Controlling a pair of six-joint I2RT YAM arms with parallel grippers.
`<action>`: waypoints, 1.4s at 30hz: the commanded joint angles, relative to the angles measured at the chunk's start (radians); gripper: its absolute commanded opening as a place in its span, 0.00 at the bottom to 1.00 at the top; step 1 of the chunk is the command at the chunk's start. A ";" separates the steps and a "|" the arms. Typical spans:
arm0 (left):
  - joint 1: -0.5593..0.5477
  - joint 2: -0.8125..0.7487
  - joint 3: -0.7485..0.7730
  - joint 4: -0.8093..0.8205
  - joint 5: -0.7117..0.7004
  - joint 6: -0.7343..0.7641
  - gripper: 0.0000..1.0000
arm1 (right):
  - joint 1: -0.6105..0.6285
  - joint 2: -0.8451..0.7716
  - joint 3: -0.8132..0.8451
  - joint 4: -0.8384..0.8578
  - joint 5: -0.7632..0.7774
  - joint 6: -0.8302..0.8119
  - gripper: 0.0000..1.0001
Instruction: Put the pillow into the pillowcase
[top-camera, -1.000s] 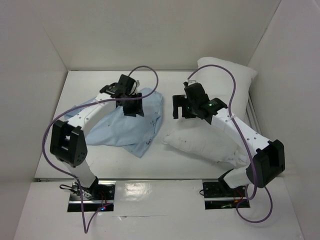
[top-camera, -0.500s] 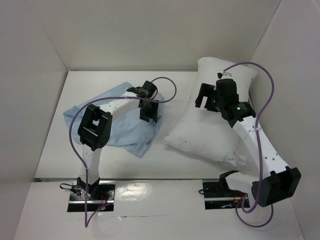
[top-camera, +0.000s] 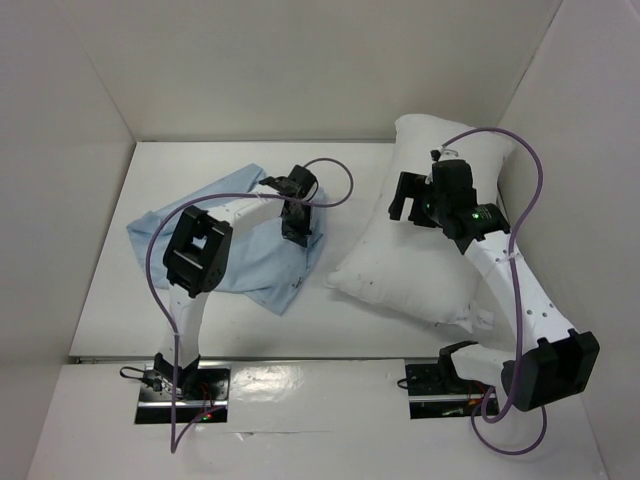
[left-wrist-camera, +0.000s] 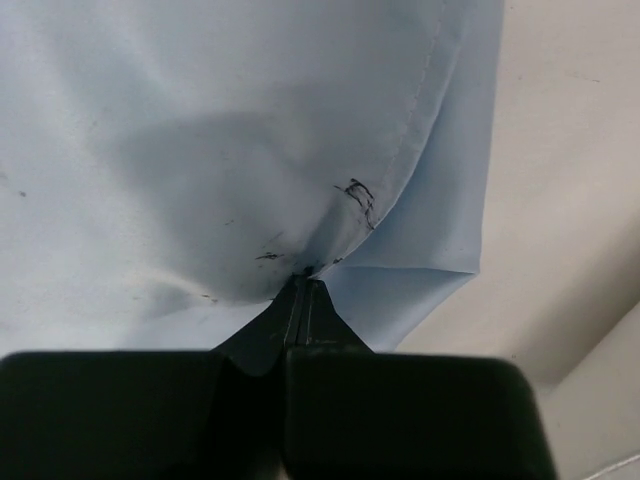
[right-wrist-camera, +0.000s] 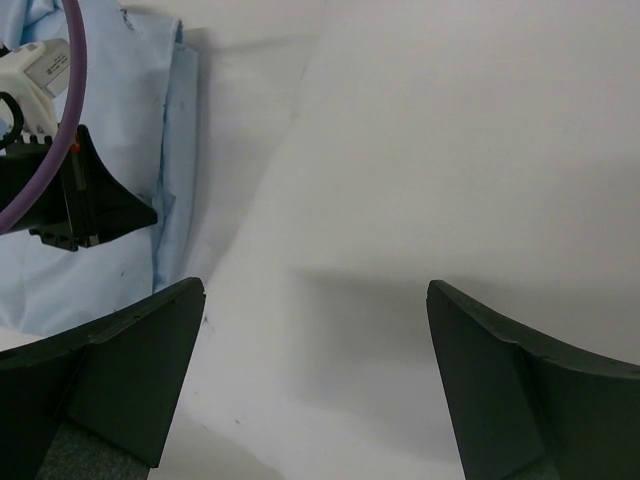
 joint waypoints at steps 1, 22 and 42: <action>0.012 -0.059 0.033 -0.026 -0.041 -0.013 0.00 | -0.005 0.002 0.008 -0.007 -0.013 -0.022 0.99; 0.176 -0.426 0.007 -0.137 0.219 0.078 0.00 | 0.079 0.057 0.105 -0.267 0.028 -0.123 0.99; 0.406 -0.640 0.055 -0.212 0.299 0.098 0.00 | 0.381 0.462 0.304 0.154 0.021 -0.144 0.99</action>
